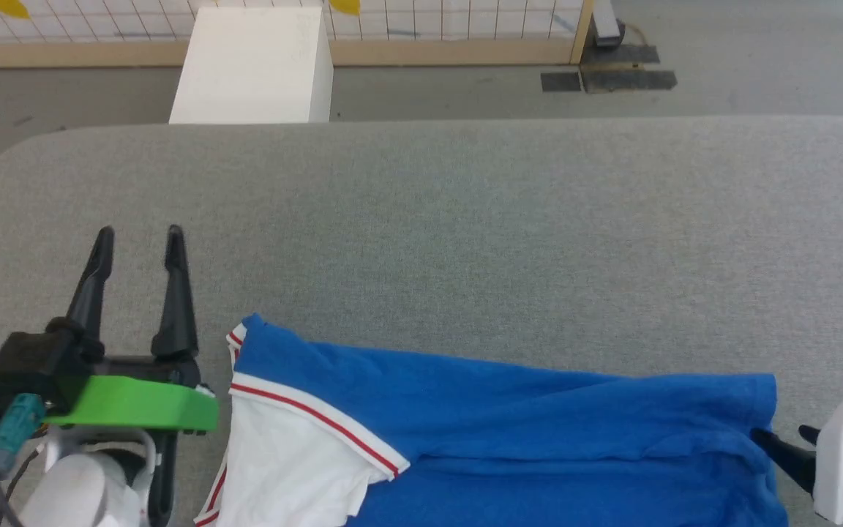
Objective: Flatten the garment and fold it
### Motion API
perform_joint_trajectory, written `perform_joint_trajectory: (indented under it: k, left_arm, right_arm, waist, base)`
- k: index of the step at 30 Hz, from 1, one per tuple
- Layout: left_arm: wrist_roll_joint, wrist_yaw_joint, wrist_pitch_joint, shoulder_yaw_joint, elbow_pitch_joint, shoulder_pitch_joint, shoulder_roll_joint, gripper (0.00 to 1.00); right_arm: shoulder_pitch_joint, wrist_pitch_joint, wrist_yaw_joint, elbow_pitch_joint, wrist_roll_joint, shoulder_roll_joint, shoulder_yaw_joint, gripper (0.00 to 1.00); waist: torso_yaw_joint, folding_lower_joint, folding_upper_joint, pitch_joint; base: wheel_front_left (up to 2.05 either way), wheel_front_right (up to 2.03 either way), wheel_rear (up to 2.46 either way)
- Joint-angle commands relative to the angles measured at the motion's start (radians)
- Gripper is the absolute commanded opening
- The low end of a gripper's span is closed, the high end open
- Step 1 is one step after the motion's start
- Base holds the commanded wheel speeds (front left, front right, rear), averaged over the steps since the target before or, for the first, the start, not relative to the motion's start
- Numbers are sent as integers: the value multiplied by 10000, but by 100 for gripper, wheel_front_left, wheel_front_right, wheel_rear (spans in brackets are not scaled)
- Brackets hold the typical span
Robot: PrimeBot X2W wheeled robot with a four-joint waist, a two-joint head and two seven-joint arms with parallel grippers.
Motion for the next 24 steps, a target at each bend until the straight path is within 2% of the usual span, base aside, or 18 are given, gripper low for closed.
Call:
perform_joint_trajectory:
  k: [1,7,13,17,19,24]
  left_arm:
    - [233,-105,-307,-98,289,-266,-168,100]
    - [703,-141,-746,-270,1255,-540,-710,100]
    - [831,-94,-819,-49,1529,-491,-1072,100]
    - [900,-135,-830,95,1542,-440,-1246,100]
    - [962,-158,-831,160,1530,-410,-1312,100]
    - [1109,-239,-833,310,1482,-317,-1406,100]
  right_arm:
    - [-196,-60,-13,258,166,-165,242,100]
    - [-489,-150,-13,1200,737,-435,1454,100]
    - [-846,-453,-13,1474,1323,-405,2513,100]
    - [-985,-690,-13,1738,1339,-626,2794,100]
    - [-1041,-754,-13,1904,1312,-741,2821,0]
    - [-1310,-1015,-13,2294,1137,-1080,2333,0]
  waist:
    - [66,1,0,306]
    - [90,1,0,597]
    - [102,1,0,674]
    - [141,1,0,654]
    - [151,1,0,642]
    - [102,1,0,648]
  base:
    - [0,0,0]
    - [0,0,0]
    - [0,0,0]
    - [0,0,0]
    - [0,0,0]
    - [0,0,0]
